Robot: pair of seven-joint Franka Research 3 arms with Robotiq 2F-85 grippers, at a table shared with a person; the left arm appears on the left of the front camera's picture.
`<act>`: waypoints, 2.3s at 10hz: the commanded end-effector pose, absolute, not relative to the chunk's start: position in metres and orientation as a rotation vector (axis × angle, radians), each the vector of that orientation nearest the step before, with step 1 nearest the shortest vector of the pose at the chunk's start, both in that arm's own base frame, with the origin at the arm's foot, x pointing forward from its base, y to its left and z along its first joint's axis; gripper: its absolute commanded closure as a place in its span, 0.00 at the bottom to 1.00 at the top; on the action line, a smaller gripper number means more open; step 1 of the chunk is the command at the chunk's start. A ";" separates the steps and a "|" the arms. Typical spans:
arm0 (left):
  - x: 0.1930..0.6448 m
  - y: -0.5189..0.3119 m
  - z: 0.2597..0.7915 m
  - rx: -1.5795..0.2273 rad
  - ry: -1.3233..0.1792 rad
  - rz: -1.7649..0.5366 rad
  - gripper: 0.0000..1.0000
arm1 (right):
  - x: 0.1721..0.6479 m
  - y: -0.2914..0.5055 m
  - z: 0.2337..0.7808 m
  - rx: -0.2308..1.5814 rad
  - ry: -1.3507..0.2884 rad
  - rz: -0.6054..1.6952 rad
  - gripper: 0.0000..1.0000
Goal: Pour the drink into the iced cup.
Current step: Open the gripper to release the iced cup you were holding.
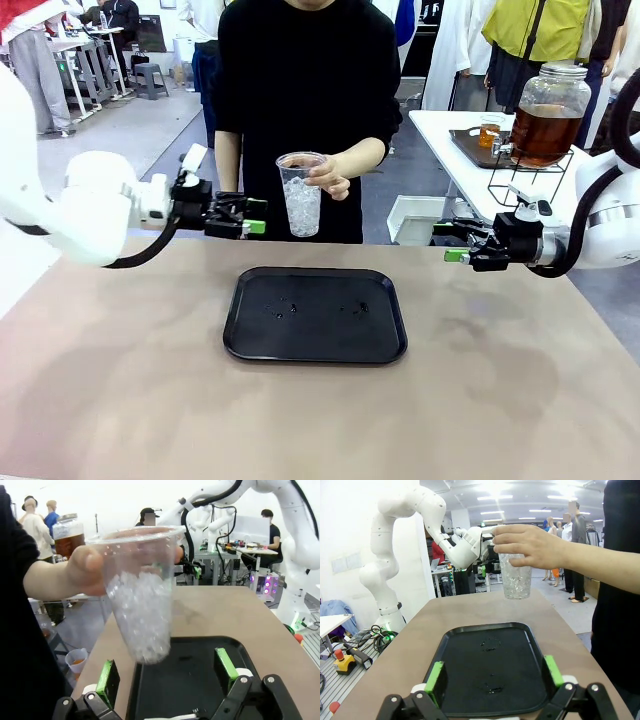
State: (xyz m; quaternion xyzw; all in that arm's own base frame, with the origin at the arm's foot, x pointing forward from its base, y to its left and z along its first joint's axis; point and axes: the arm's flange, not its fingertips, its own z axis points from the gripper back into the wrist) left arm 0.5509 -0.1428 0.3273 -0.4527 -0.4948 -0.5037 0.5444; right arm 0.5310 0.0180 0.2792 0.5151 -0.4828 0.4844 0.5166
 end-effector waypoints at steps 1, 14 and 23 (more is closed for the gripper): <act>0.522 -0.113 0.328 -1.053 -1.215 -1.209 0.00 | 0.531 0.018 0.282 1.239 -1.165 1.167 0.00; 0.498 -0.071 0.324 -1.113 -1.220 -1.166 0.00 | 0.531 0.018 0.282 1.239 -1.165 1.167 0.00; 0.498 -0.071 0.324 -1.113 -1.220 -1.166 0.00 | 0.531 0.018 0.282 1.239 -1.165 1.167 0.00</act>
